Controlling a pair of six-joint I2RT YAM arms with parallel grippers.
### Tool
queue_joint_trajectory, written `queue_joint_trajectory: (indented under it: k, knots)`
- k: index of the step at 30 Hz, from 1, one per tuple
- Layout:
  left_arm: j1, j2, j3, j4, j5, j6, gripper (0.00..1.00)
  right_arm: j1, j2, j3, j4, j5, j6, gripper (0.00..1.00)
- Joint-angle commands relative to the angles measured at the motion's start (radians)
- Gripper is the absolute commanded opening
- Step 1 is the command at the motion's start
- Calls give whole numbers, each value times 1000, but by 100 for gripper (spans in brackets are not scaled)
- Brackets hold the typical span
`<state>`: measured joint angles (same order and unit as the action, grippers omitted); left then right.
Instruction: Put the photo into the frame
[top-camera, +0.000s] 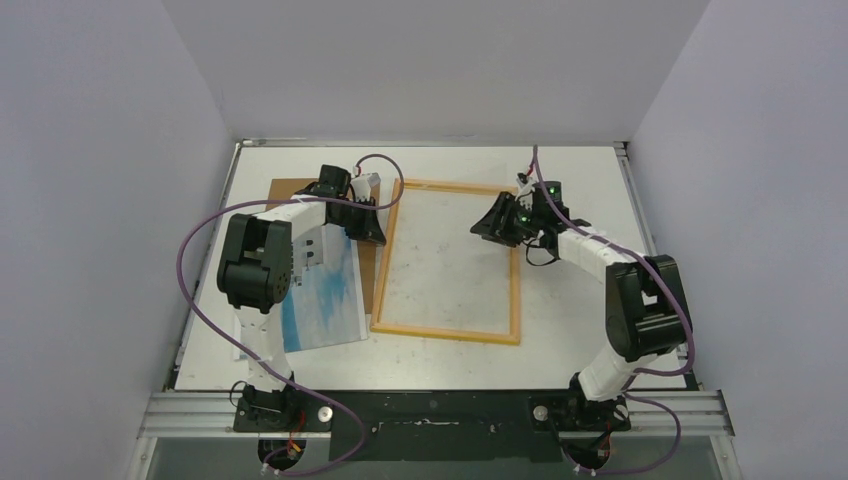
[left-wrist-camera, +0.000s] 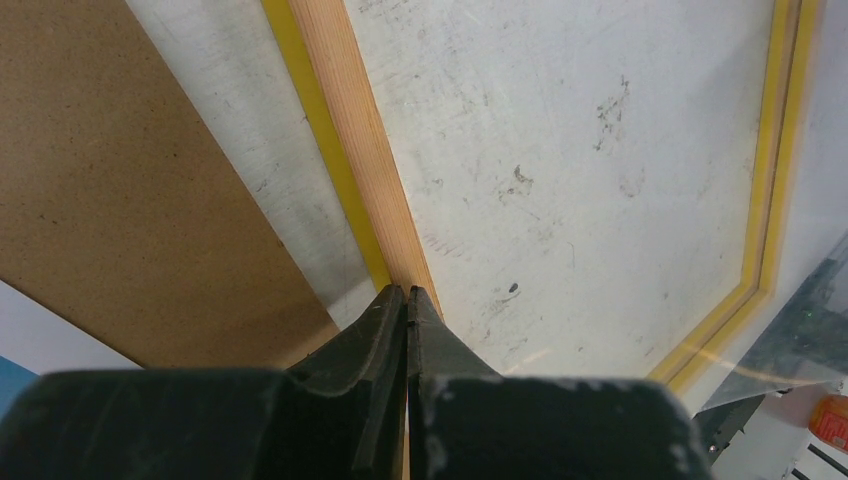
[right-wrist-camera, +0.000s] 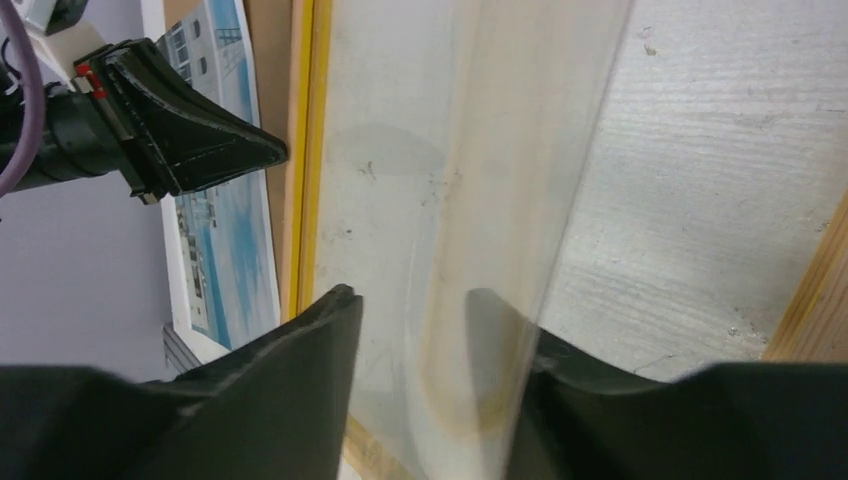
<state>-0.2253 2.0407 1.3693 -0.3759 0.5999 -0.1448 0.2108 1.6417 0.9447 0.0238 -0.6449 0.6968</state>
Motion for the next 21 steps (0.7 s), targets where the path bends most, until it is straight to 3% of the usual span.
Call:
queue_joint_trajectory:
  k: [1, 3, 7, 21]
  knots:
    - [-20, 11, 9, 22, 35, 5, 0, 51, 28, 99, -117, 107, -101, 51]
    - [-22, 10, 8, 20, 35, 5, 0, 65, 32, 117, -154, 139, -132, 66]
    - [-22, 10, 10, 20, 34, 5, 0, 91, 39, 158, -231, 221, -178, 84]
    - [-21, 9, 11, 18, 37, 1, 0, 151, 90, 268, -378, 390, -241, 100]
